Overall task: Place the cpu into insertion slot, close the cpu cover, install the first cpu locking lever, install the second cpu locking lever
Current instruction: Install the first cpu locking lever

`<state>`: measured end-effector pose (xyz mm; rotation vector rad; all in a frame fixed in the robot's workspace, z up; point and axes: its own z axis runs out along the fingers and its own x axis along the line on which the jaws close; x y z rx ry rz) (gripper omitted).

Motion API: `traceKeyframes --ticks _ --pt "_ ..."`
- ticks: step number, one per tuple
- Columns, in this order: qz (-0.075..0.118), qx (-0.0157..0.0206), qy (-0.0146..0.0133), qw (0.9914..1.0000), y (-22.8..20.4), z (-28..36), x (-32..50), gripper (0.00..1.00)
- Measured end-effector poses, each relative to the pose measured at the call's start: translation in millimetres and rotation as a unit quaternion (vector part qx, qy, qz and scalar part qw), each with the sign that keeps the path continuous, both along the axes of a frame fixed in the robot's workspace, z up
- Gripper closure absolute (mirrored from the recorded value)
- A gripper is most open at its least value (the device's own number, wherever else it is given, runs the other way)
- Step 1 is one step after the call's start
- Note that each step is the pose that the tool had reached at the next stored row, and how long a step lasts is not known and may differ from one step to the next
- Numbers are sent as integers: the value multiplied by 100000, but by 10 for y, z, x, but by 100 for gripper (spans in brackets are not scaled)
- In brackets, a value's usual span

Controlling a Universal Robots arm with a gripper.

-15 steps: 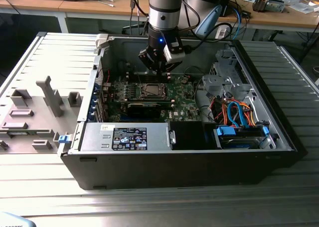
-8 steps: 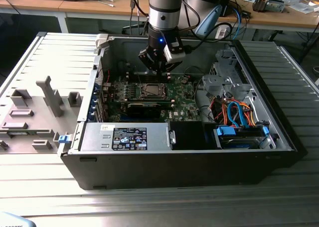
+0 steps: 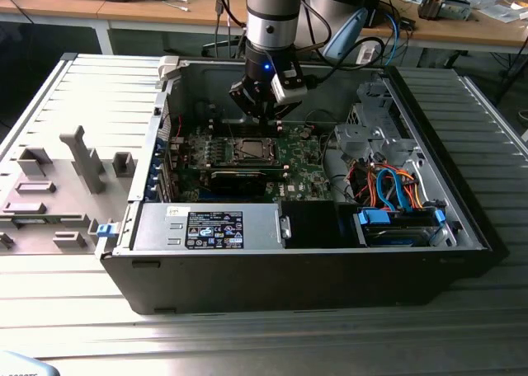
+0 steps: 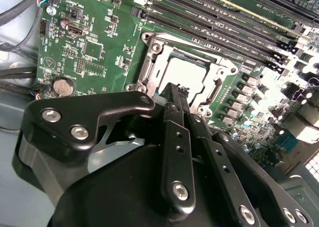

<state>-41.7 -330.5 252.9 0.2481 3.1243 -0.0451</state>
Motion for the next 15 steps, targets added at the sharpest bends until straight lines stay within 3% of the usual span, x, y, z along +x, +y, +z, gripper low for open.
traceKeyframes --ticks 15 --pt "549 2 -1 99998 0 0 0 89"
